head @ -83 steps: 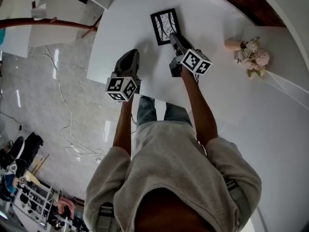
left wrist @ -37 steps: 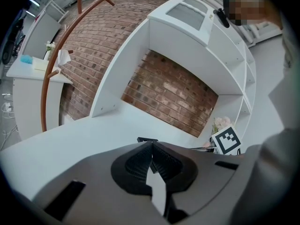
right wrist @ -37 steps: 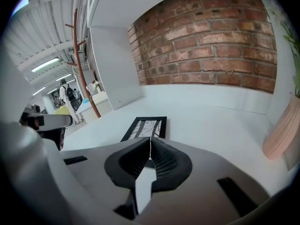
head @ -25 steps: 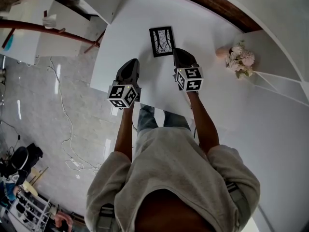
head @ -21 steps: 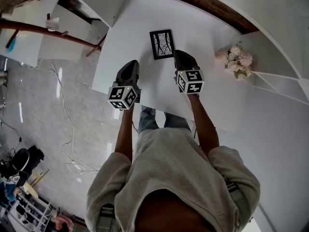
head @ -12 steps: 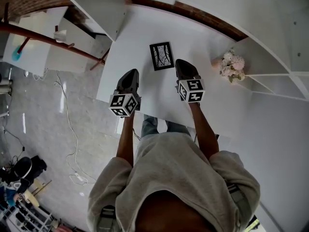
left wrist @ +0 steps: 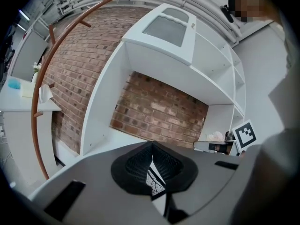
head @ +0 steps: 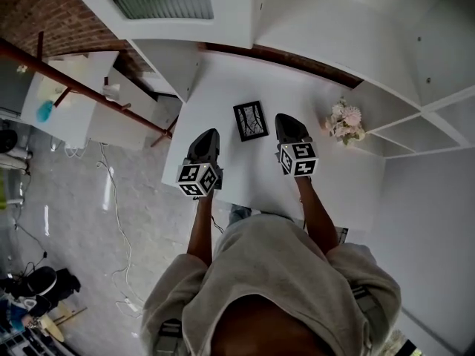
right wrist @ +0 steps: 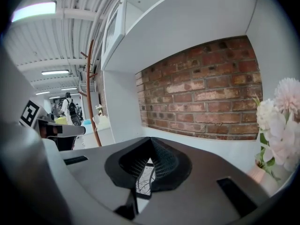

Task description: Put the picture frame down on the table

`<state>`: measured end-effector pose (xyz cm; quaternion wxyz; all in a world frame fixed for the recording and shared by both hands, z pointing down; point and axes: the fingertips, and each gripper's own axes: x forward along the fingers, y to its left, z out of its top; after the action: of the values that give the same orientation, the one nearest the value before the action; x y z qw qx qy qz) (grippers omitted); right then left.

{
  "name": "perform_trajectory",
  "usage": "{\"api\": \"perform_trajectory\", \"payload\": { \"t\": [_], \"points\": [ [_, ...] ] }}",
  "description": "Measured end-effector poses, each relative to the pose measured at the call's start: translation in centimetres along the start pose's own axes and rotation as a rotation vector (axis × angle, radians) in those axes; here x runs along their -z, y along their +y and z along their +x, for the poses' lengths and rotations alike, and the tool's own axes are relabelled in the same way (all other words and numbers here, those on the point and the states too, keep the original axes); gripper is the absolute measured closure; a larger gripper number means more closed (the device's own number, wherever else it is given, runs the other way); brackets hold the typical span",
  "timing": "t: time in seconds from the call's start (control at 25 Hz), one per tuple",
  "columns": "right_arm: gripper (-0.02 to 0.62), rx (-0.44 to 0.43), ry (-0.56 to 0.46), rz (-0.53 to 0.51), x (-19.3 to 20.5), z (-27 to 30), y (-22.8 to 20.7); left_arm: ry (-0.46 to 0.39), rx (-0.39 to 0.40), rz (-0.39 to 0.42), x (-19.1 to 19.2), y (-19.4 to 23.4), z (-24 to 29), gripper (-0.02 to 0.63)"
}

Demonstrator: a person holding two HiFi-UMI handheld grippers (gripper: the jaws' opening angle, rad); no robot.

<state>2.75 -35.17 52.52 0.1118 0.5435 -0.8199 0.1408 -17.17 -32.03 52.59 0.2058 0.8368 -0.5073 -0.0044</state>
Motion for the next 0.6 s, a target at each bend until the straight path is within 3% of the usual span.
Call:
{"api": "perform_trajectory", "payload": {
  "t": [0.6],
  "points": [
    [0.572,0.005,-0.089,-0.027,-4.6,-2.1,-0.1,-0.038,0.036,0.075,-3.6,-2.4,0.7,0.589]
  ]
}}
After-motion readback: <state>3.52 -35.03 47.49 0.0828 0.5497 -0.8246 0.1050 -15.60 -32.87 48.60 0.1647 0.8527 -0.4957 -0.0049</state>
